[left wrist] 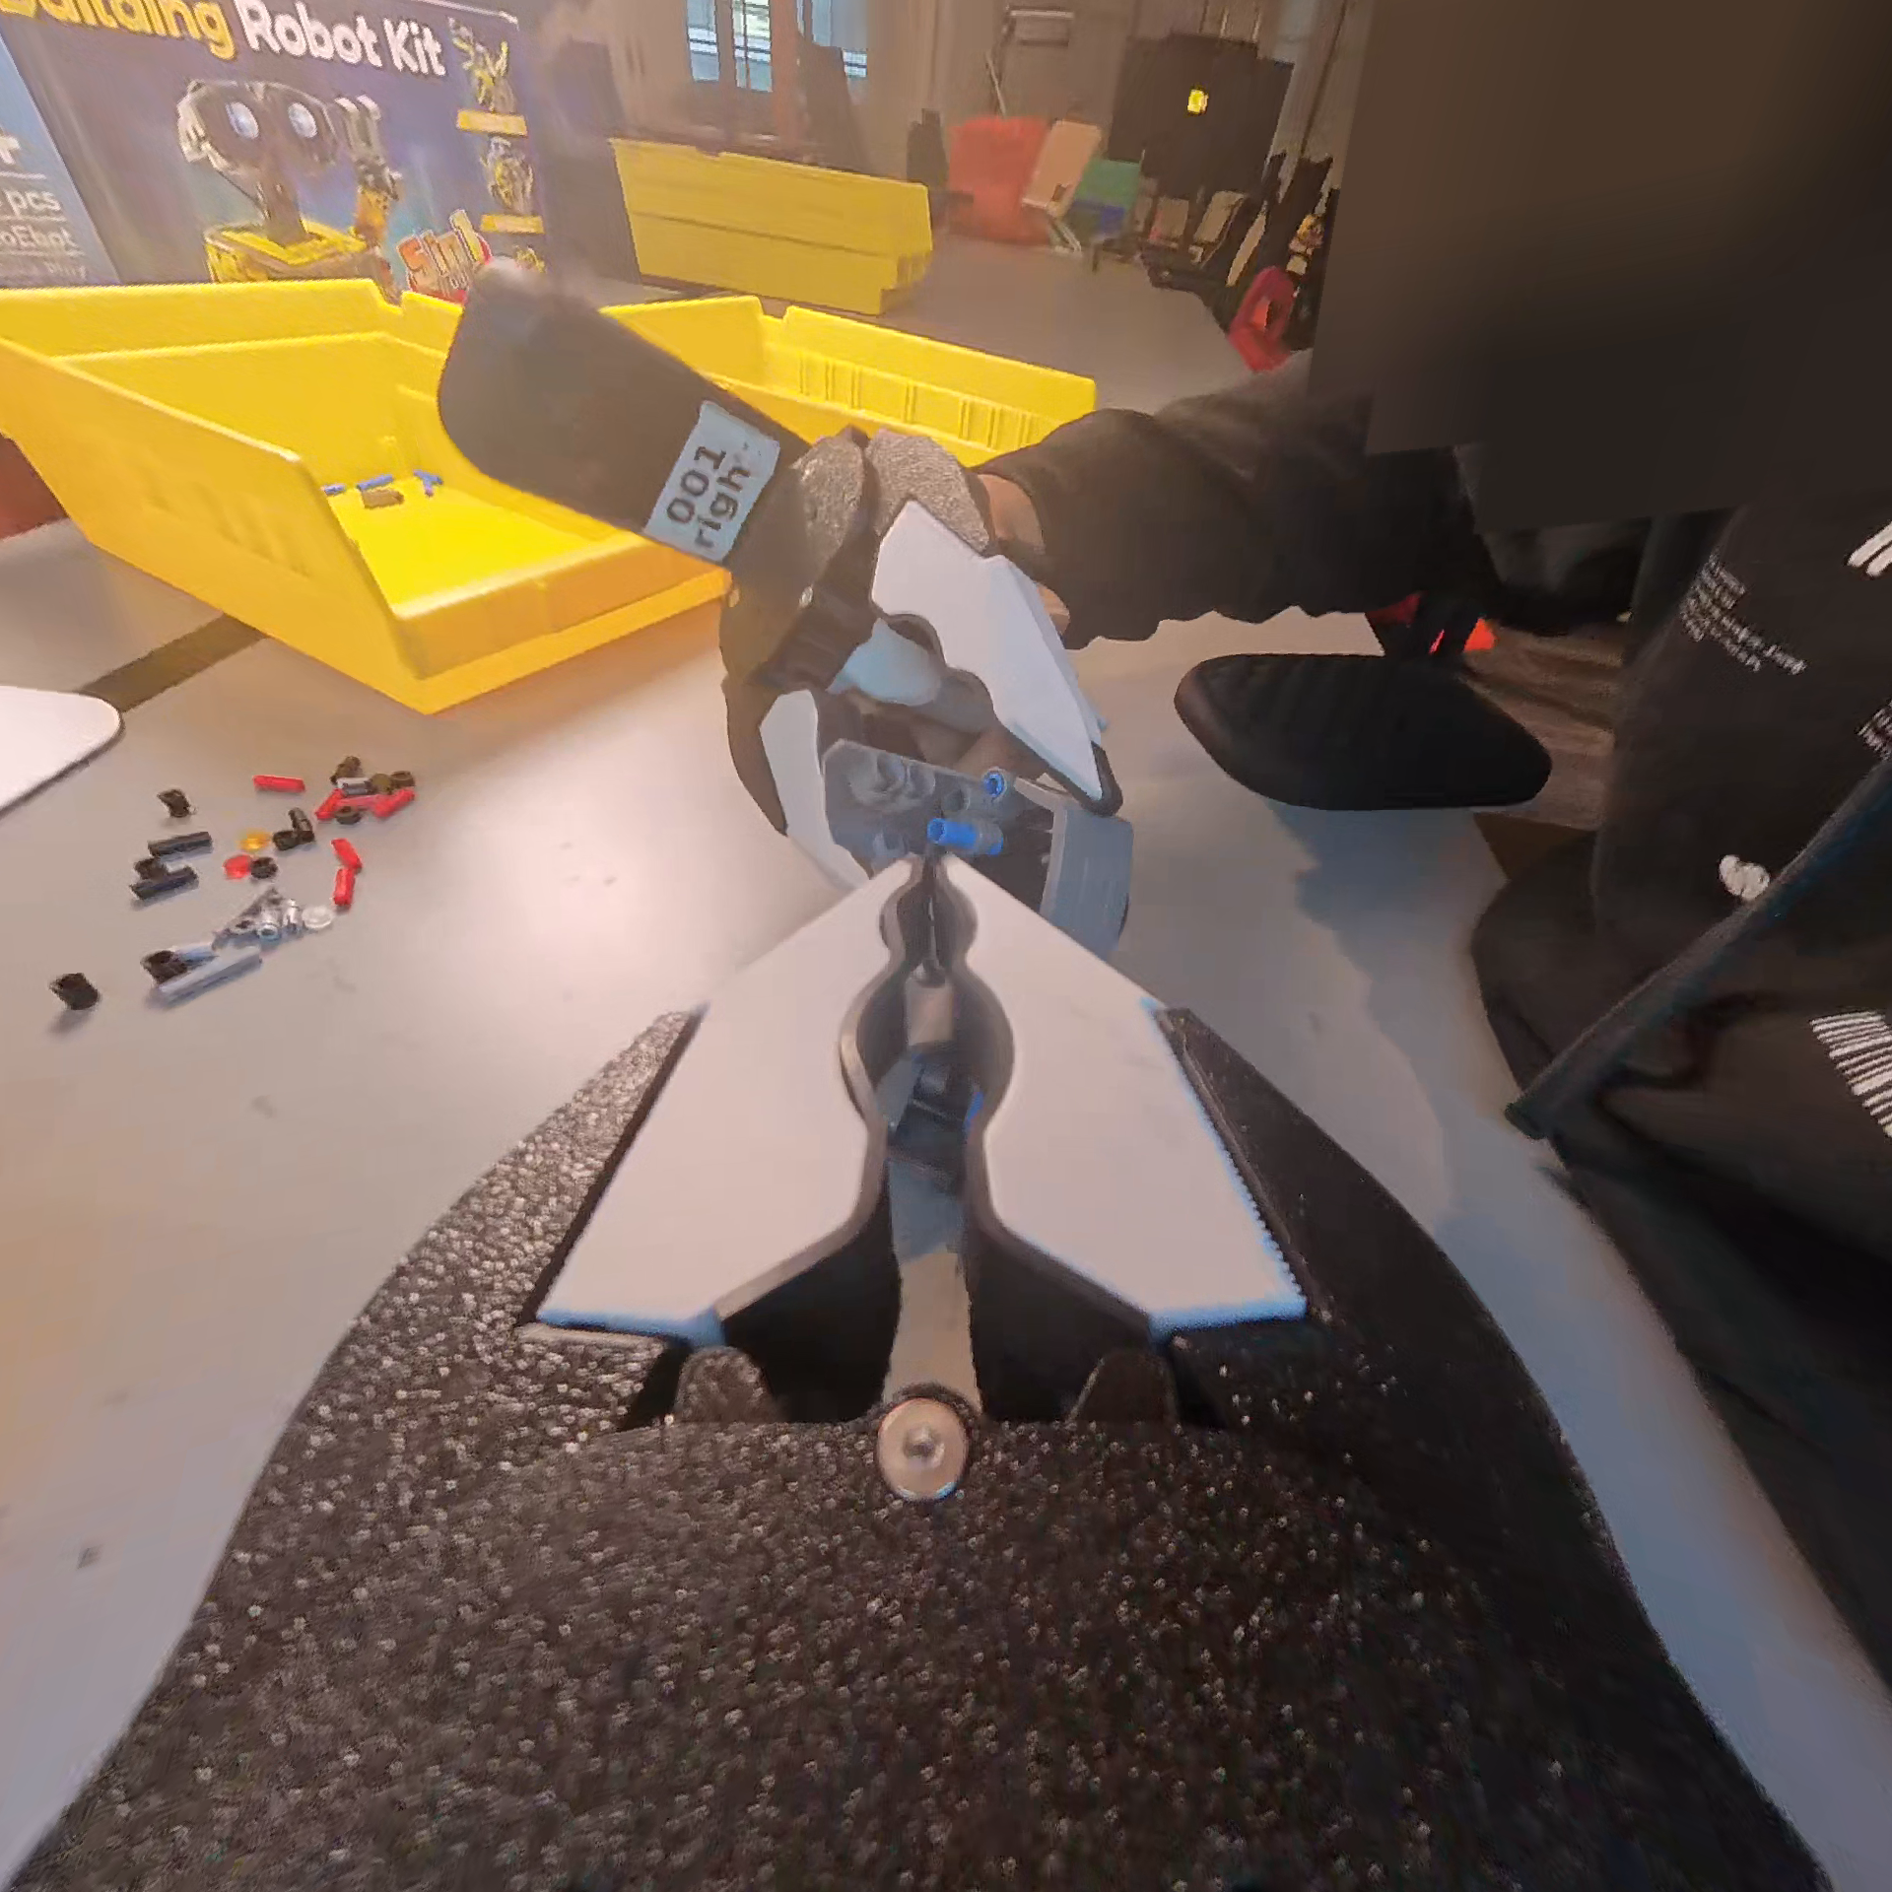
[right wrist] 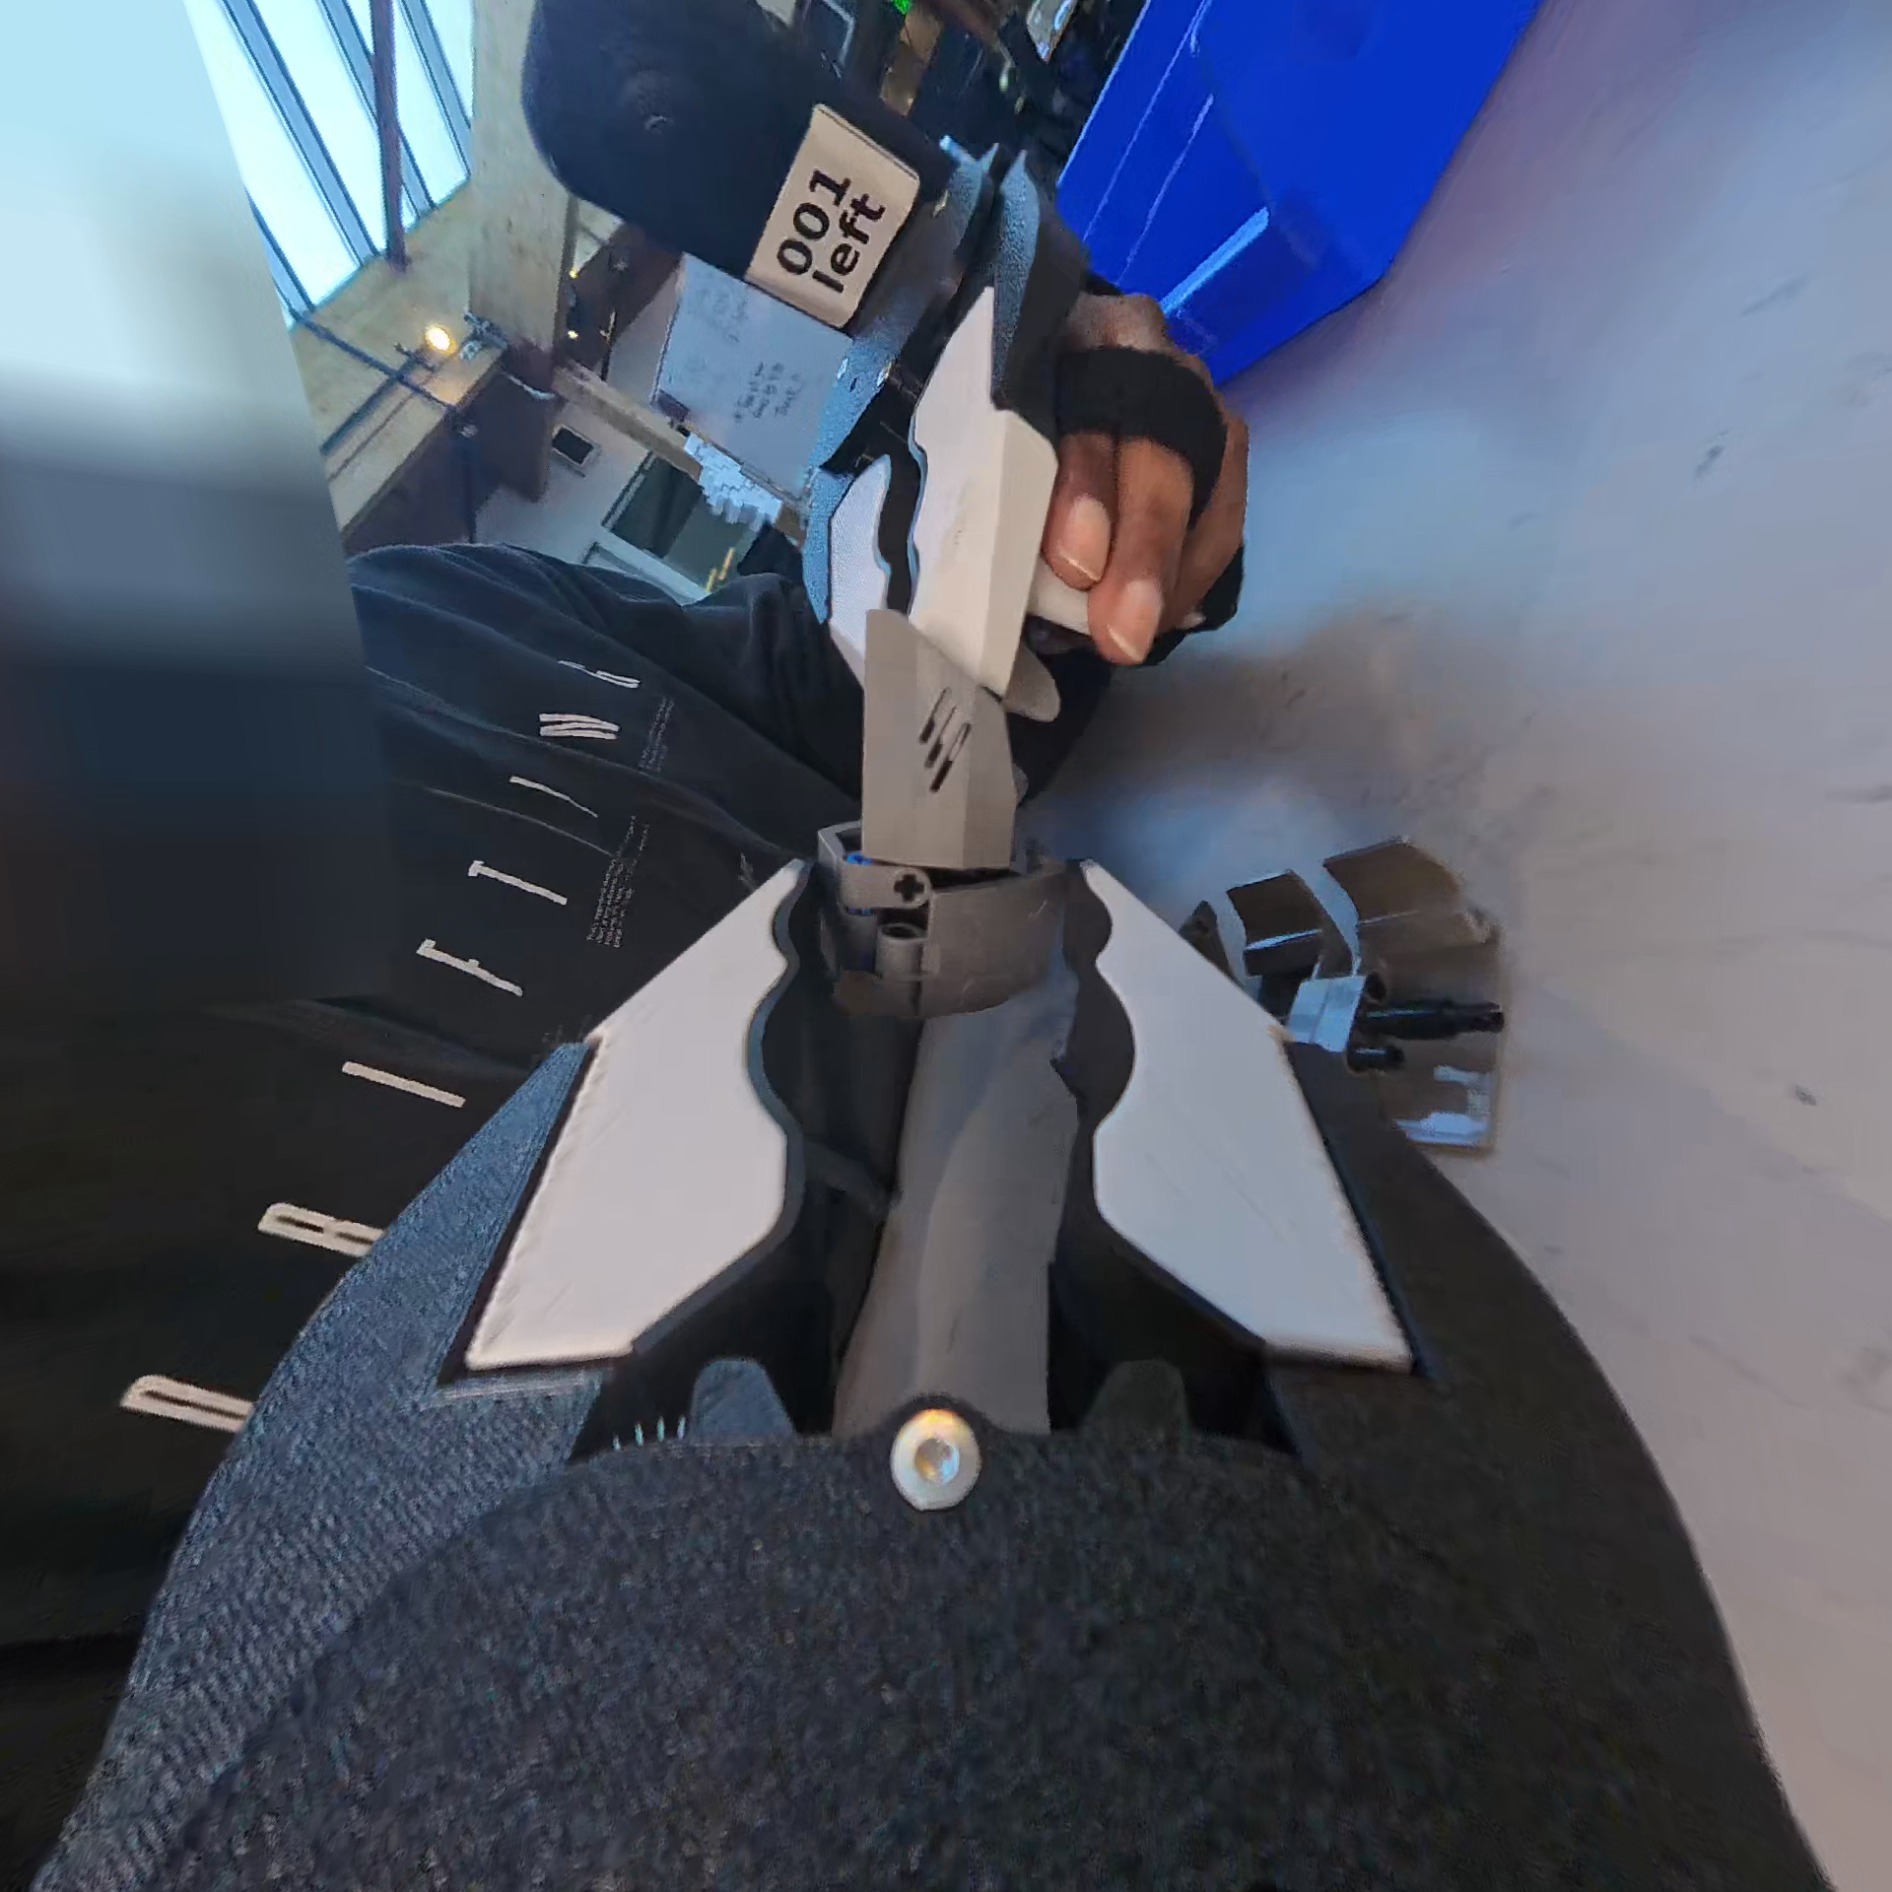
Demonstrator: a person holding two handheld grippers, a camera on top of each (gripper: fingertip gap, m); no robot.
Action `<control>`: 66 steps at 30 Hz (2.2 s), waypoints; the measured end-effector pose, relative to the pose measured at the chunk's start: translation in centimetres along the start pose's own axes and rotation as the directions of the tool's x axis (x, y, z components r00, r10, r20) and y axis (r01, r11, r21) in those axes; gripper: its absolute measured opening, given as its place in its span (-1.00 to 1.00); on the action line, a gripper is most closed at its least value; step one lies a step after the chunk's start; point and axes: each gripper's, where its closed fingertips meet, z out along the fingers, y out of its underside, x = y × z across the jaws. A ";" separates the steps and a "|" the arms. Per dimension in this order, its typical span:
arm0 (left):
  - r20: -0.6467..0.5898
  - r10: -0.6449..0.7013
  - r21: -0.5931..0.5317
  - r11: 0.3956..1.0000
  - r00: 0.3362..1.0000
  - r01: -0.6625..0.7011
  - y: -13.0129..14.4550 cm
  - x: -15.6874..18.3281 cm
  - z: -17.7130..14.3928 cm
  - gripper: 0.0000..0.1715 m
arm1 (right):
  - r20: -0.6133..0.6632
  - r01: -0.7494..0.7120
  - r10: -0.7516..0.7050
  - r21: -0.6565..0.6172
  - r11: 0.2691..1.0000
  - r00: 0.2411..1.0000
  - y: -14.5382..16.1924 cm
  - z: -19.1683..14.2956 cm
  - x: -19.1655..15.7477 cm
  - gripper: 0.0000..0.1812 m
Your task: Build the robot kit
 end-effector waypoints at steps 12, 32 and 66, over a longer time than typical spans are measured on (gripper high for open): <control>-0.216 -0.101 0.032 0.993 0.971 0.110 -1.0 1.8 -0.2 -0.57 | 0.044 0.037 -0.033 -0.101 0.994 0.999 2.4 0.4 -2.0 -0.49; -0.128 -0.252 0.144 0.952 0.959 0.269 -2.0 0.0 -0.5 -0.98 | -0.067 0.126 -0.119 0.112 0.986 0.991 -0.4 -0.6 -2.1 -0.60; -0.056 0.107 0.056 0.993 0.993 -0.104 -5.4 1.2 -1.6 -0.89 | -0.312 0.510 -0.462 0.092 0.855 0.830 -4.2 -2.8 -6.0 -0.57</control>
